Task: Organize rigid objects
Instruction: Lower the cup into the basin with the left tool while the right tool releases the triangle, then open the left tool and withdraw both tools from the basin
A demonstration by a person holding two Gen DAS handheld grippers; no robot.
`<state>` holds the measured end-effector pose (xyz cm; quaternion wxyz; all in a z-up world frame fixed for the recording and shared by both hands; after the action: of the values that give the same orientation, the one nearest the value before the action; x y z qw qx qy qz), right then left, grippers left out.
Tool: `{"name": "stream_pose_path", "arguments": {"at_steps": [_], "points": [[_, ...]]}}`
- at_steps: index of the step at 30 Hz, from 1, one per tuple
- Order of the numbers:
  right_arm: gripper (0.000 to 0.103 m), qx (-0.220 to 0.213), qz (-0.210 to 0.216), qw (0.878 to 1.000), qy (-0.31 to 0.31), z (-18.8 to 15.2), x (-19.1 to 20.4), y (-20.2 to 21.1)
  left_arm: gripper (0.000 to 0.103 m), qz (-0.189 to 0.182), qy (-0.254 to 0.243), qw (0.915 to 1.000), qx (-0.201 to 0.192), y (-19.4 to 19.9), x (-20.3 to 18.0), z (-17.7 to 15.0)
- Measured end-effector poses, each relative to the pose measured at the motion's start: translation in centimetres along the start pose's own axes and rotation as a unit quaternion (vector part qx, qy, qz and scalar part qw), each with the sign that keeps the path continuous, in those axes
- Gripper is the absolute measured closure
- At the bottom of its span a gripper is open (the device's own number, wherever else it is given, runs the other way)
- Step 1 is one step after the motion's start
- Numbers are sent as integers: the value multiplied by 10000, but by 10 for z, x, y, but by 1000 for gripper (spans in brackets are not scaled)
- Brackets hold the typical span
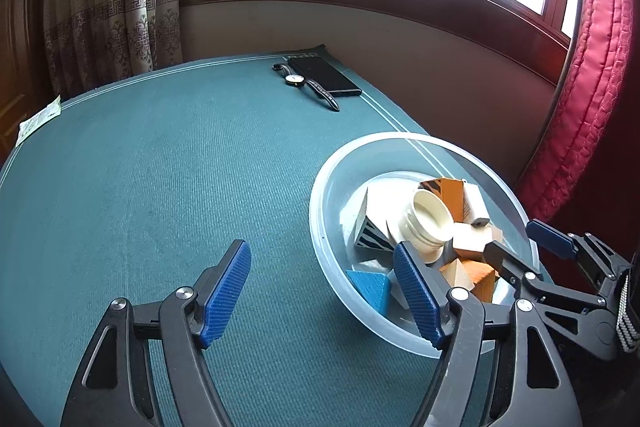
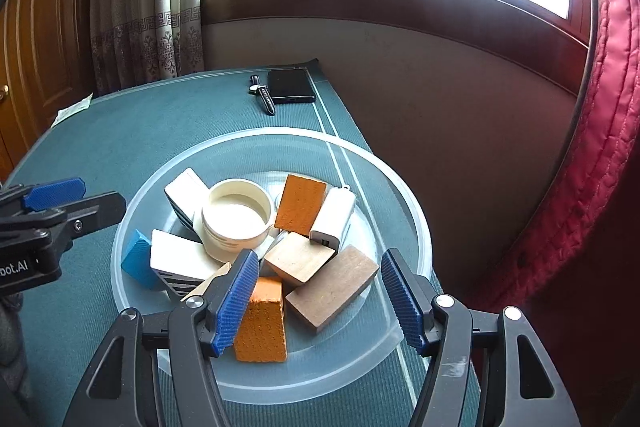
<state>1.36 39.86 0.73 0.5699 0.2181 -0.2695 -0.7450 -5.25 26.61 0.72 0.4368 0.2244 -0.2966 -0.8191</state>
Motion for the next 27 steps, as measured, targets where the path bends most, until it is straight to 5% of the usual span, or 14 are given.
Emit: {"name": "stream_pose_path", "arguments": {"at_steps": [11,27], "points": [[12,173,414,9950,-890,-12,-1,18,15,67,-172,9998,23,5,1,-11],[1,143,43,9974,-707,-18,14,45,12,424,-336,9985,-98,22,9,-21]]}}
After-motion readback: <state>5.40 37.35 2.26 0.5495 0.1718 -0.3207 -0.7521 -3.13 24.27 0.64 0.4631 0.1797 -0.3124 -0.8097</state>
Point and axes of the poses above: each gripper's, at about its wrist camera, not at the fingertips, and y roughly against the way its jaws point, x to its left, z to its top, the point moved 8 cm from there along -y, roughly the way its jaws point, and after that the axes turned 1 degree about -y, right-handed, at the moved point
